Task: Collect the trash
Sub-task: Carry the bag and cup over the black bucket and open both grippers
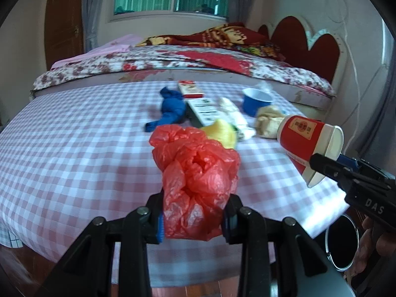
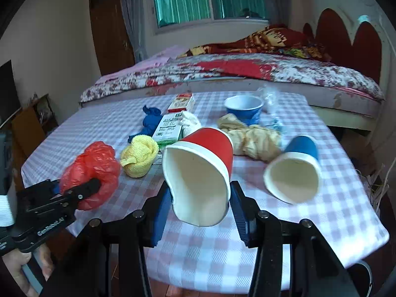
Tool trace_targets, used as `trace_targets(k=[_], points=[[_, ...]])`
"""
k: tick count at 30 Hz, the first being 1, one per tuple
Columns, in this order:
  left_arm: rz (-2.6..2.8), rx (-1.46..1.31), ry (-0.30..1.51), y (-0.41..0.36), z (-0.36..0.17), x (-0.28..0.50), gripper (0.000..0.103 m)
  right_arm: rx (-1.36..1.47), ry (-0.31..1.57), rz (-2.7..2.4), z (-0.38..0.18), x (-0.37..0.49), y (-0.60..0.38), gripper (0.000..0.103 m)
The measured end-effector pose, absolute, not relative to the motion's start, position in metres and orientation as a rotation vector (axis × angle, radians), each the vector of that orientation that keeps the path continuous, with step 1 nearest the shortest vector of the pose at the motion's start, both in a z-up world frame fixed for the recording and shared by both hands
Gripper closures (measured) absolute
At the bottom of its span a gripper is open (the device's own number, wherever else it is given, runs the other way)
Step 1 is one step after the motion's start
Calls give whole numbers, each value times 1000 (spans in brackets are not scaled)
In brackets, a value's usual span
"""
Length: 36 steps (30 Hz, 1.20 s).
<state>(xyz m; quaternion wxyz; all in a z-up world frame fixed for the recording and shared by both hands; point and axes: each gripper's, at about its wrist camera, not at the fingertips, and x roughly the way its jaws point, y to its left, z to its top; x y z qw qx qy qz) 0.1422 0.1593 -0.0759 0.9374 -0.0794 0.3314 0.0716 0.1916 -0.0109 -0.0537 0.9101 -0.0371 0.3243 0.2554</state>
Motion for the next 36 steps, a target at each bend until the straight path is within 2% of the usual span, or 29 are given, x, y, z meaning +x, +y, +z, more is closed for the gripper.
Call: trace_targets(k=[16,28,36], points=[[-209,-12,663,5,-60,133,68,40,587,270,-22,115,-180,54],[-559,119,728,-153,-87,121,69,82,690,26,-56,59,-318,54],[-668,169,835,-211,-131,131,69,113,790,-18,-95,57,-372,53]])
